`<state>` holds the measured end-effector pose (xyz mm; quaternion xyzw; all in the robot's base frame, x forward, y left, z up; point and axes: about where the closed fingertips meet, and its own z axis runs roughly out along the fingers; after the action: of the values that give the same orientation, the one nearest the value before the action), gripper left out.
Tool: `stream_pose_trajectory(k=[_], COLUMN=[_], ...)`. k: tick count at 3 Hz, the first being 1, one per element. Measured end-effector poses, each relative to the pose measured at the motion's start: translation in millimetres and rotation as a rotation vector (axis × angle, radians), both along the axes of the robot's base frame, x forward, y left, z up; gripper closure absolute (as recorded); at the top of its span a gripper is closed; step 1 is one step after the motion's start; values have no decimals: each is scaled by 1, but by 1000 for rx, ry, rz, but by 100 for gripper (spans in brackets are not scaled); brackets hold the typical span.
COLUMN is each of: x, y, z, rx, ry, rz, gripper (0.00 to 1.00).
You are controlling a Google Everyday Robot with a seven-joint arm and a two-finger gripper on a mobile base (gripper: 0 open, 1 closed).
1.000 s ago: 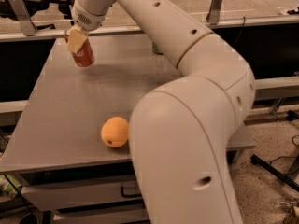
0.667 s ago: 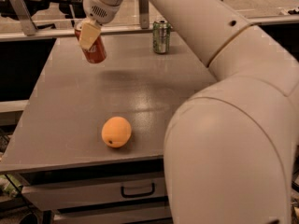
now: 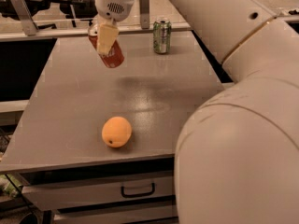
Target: Knock coke can over
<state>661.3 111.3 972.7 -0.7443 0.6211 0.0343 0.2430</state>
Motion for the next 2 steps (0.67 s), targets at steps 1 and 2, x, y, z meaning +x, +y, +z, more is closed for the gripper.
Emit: stream_pose_trajectory(k=[1,2], x=[-6,-5], y=[-9,-11], z=[-13,-28], rx=[-126,-243], ry=[16,13], rz=[78,124], gripper=[100,100])
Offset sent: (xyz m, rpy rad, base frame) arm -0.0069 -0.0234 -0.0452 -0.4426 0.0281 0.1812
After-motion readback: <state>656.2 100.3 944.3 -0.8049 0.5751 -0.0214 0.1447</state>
